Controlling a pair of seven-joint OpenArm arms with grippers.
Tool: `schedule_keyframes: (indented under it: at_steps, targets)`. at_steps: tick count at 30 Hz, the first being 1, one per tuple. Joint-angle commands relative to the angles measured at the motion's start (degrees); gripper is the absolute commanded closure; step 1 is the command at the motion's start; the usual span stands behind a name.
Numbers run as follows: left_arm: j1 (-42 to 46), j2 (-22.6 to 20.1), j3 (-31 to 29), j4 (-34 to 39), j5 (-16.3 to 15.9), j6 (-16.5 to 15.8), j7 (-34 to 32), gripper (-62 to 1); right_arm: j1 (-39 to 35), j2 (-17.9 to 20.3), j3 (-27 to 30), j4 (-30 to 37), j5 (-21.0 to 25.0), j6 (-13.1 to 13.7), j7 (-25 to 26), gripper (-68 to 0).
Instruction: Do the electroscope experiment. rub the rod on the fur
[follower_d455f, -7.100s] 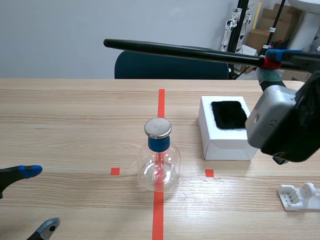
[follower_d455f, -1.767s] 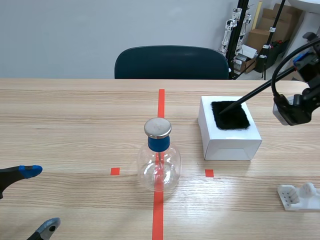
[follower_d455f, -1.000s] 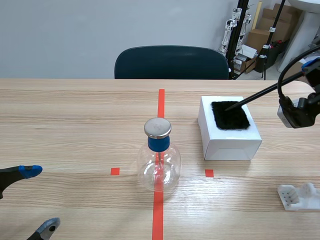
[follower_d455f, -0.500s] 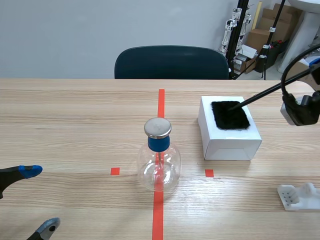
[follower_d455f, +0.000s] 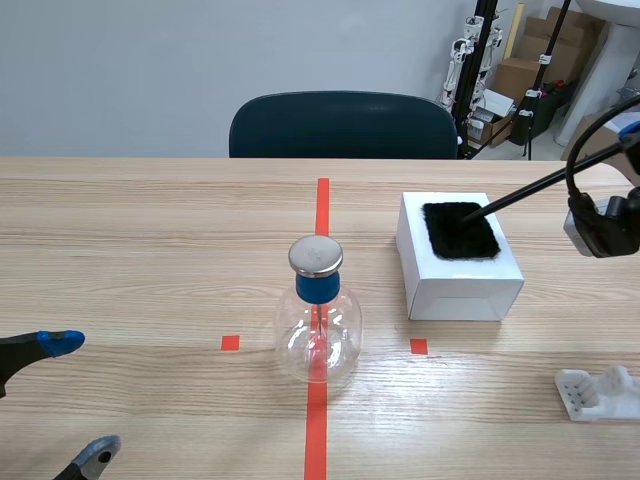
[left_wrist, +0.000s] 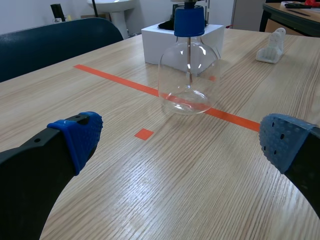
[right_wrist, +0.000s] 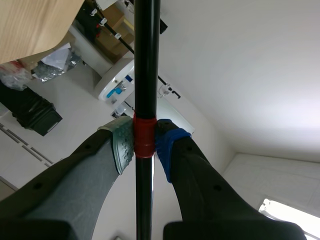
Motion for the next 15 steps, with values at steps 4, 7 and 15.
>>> schedule_keyframes:
  at_steps: [4, 7, 15]
  targets:
    - [0.00, -0.52, -0.37, 1.09, -0.76, 0.11, -2.64, -62.3, 0.07, 1.40, 0.11, 0.87, -0.81, -0.04, 3.96, -5.3]
    - [0.00, -0.52, -0.37, 1.09, -0.76, 0.11, -2.64, -62.3, 0.17, 1.40, 0.11, 1.68, -0.96, -0.24, 8.81, -5.3]
    - [0.00, -0.52, -0.37, 1.09, -0.76, 0.11, -2.64, -62.3, 0.13, 1.42, 0.11, 2.03, -0.31, 0.68, 0.59, -5.3]
